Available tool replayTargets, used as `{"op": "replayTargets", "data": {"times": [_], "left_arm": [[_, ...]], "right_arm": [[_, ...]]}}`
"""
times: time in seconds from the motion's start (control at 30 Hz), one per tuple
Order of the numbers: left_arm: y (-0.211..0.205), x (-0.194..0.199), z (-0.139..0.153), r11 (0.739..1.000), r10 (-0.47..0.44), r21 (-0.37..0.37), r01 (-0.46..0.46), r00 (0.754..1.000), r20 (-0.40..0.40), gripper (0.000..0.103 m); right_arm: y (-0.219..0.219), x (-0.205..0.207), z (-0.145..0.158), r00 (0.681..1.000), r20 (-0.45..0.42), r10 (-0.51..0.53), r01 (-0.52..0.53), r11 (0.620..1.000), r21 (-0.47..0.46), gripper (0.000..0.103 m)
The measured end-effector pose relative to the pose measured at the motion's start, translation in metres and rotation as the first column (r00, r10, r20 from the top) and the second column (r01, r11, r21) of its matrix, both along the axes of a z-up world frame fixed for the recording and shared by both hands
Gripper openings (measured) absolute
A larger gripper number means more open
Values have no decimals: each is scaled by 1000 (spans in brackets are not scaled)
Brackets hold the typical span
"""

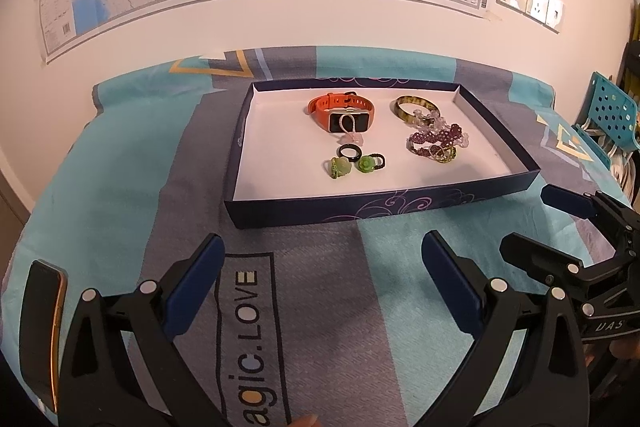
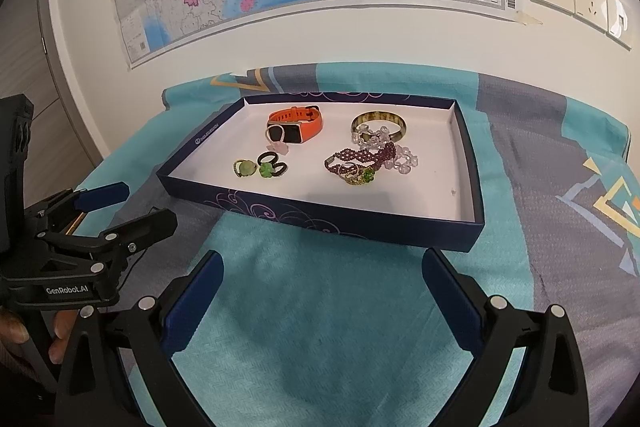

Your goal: Organize jewelry

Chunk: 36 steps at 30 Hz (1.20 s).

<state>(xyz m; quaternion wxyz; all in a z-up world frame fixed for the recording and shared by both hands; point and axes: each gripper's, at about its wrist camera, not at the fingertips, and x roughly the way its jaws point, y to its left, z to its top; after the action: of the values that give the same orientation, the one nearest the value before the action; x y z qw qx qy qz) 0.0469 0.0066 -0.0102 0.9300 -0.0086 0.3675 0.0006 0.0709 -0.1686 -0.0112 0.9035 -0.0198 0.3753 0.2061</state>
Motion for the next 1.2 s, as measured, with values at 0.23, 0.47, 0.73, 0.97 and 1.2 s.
{"op": "replayTargets", "data": {"times": [0.23, 0.47, 0.73, 0.97, 1.2], "left_arm": [[-1, 0, 0, 1000, -2, 3, 2, 1000, 0, 97], [-1, 0, 0, 1000, 1, 6, -1, 1000, -1, 97], [-1, 0, 0, 1000, 0, 7, 0, 1000, 0, 97], [-1, 0, 0, 1000, -1, 8, 1, 1000, -1, 97], [-4, 1, -2, 1000, -3, 6, 3, 1000, -5, 97]], "right_arm": [[0, 0, -1, 1000, -2, -2, 2, 1000, 2, 96], [0, 0, -1, 1000, -2, 0, 0, 1000, 2, 96], [-2, 0, -1, 1000, -5, -3, 3, 1000, 4, 96], [-2, 1, -1, 1000, -4, -4, 4, 1000, 5, 96], [-3, 2, -2, 1000, -8, -6, 6, 1000, 7, 96]]}}
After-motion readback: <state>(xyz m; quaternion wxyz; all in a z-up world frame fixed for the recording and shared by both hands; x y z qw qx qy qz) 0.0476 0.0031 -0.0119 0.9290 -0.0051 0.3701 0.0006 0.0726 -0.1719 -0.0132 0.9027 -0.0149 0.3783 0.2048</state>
